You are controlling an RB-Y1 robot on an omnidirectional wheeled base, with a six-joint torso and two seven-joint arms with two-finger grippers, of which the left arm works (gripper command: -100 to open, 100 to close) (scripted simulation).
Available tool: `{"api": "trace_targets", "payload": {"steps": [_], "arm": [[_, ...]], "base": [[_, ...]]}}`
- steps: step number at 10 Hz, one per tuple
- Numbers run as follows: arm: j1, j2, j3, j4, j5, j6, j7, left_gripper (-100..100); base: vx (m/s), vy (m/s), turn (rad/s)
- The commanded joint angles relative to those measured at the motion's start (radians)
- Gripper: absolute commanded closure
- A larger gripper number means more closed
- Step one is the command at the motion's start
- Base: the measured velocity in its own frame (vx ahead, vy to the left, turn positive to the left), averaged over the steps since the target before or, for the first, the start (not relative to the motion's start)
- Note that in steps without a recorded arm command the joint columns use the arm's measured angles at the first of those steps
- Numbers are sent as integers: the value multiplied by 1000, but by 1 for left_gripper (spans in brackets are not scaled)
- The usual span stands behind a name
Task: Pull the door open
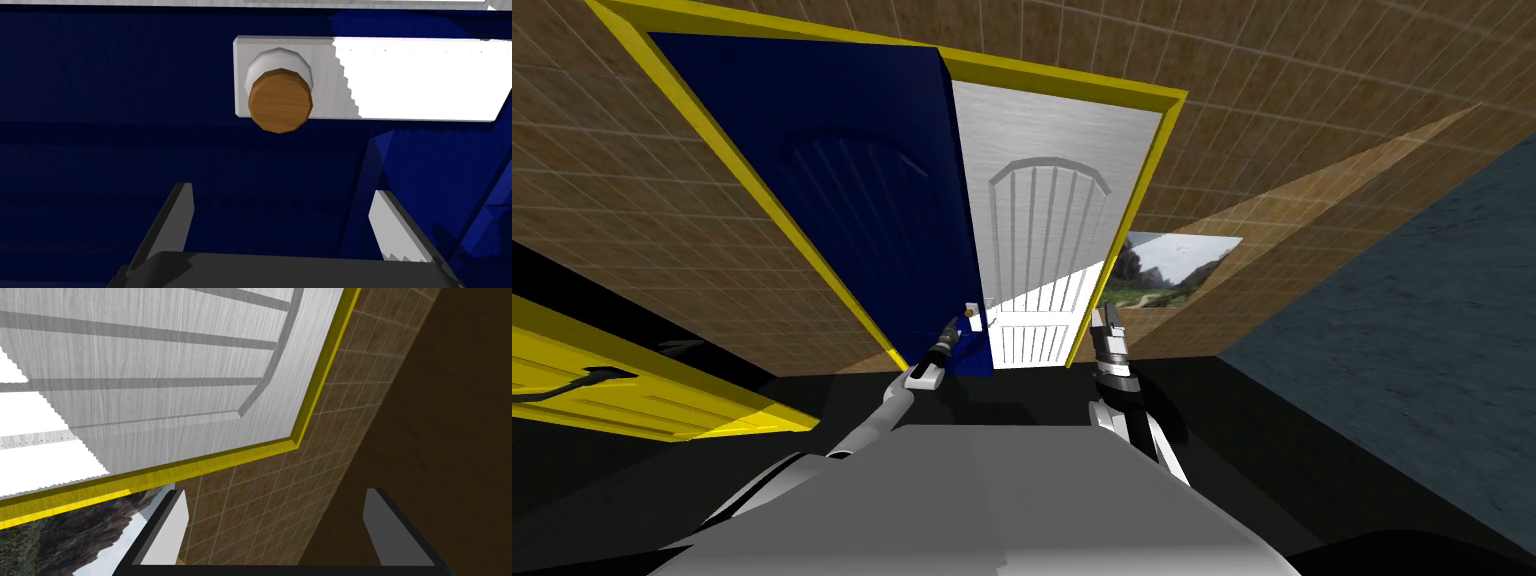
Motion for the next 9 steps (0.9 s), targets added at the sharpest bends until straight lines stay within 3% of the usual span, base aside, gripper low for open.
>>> {"api": "trace_targets", "payload": {"steps": [1, 2, 3, 6, 9], "arm": [[-7, 0, -21, -1, -1, -7, 11, -100], [-10, 0, -14, 6, -1, -5, 7, -100], [4, 12, 7, 27, 2, -8, 4, -100], [9, 17, 26, 45, 4, -11, -3, -100], [-8, 2, 20, 42, 1, -15, -6, -100]], "base": [[-180, -33, -64], [-77, -16, -13], [32, 90, 216], [138, 144, 38], [193, -39, -79]]}}
